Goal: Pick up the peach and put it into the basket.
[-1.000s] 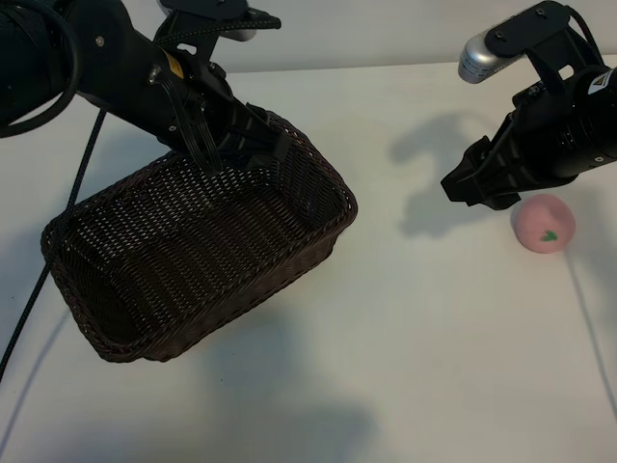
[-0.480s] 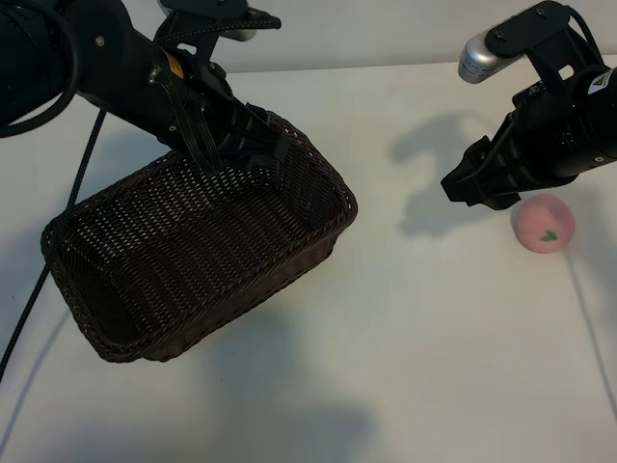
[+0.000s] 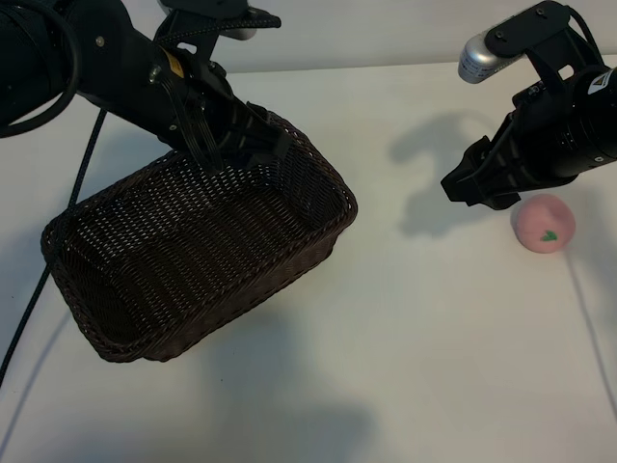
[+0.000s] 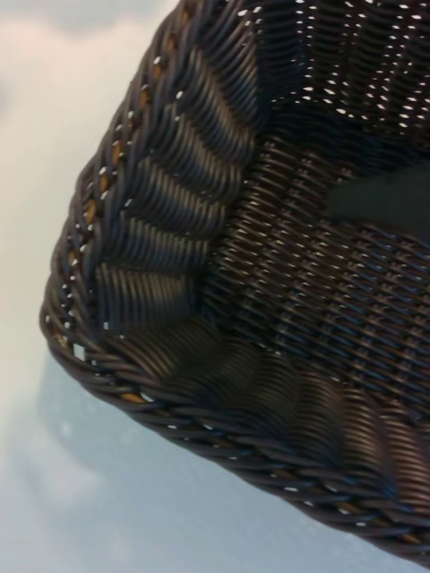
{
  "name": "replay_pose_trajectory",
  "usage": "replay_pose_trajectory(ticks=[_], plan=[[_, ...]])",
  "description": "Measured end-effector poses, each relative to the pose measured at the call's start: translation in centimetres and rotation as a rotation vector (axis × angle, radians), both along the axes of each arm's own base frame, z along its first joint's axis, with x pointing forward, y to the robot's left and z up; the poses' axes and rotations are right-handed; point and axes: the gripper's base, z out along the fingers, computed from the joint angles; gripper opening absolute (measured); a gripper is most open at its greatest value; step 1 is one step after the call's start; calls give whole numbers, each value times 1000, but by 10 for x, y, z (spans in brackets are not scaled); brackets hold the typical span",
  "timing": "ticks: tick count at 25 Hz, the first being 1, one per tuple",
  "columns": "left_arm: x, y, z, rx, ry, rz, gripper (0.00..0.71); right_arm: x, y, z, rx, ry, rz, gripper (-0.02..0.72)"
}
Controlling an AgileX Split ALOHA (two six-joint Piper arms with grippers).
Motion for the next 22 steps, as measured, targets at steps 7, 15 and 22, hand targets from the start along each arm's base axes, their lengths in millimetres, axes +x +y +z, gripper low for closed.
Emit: replay_pose_trajectory(ticks=[7,15,22], plan=[[-1,4,-2,-17,62,99,546,0,0,0,0,0,0,595],[-31,34,-6,20,86,324,546,0,0,0,0,1,0,595],[-79,67,2,-17,79,503,546,0,0,0,0,3,1,595]])
